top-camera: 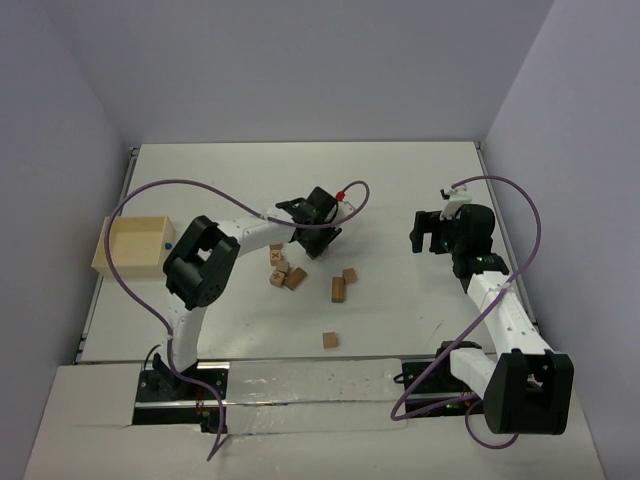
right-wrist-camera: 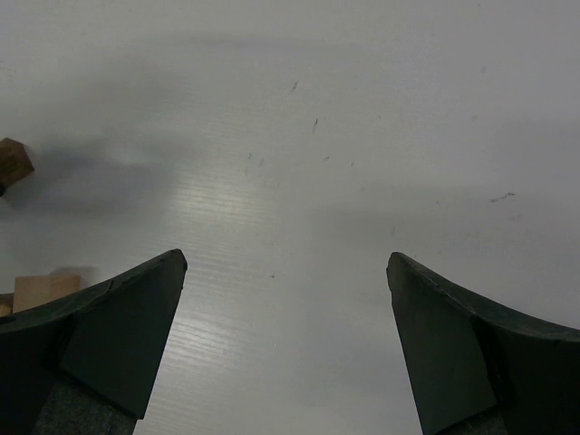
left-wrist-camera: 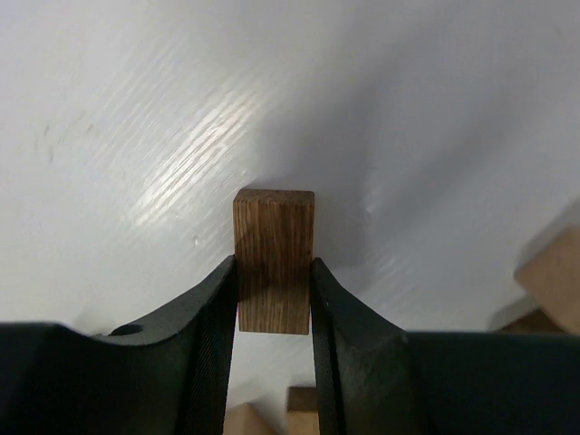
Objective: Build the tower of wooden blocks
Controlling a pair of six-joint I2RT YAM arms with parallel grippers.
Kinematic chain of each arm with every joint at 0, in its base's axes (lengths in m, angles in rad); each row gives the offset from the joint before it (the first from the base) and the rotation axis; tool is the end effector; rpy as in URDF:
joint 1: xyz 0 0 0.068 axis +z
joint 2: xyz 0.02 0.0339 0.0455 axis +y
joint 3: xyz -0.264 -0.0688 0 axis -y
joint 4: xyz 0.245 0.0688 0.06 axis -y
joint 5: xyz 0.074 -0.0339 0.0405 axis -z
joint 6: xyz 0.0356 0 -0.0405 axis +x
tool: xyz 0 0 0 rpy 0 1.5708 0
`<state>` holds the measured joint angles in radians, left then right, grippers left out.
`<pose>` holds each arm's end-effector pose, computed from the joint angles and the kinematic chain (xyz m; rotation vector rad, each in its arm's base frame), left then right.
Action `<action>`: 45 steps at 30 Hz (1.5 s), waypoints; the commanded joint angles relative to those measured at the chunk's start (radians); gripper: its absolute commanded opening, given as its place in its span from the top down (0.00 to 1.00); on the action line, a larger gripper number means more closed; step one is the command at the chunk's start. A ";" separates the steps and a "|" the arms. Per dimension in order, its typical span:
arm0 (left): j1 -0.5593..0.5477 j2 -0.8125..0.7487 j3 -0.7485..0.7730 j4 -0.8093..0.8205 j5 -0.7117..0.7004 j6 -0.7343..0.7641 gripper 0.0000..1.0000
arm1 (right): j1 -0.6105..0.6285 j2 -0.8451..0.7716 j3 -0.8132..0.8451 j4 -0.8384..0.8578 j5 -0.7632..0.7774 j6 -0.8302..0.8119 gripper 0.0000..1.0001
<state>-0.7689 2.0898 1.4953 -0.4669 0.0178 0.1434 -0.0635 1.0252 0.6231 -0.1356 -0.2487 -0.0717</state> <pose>0.3165 -0.3071 0.1595 1.1739 2.3786 -0.2349 0.2252 -0.0055 0.2429 -0.1570 2.0894 0.1805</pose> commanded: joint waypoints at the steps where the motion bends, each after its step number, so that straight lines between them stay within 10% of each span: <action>1: -0.040 0.003 -0.043 0.008 -0.307 -0.479 1.00 | -0.006 -0.002 0.049 0.011 0.000 0.000 0.00; 14: -0.035 0.124 0.060 -0.141 -0.306 -0.851 1.00 | -0.006 -0.001 0.047 0.010 0.008 0.002 0.00; 33: -0.031 0.213 0.076 -0.198 -0.276 -0.988 1.00 | -0.006 0.027 0.050 0.008 0.012 0.003 0.00; 45: -0.030 0.224 0.036 -0.199 -0.360 -1.009 0.79 | -0.006 0.025 0.049 0.008 0.015 0.003 0.00</action>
<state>-0.8018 2.1720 1.6077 -0.5571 -0.3503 -0.8371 -0.0635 1.0504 0.6231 -0.1360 -0.2447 -0.0711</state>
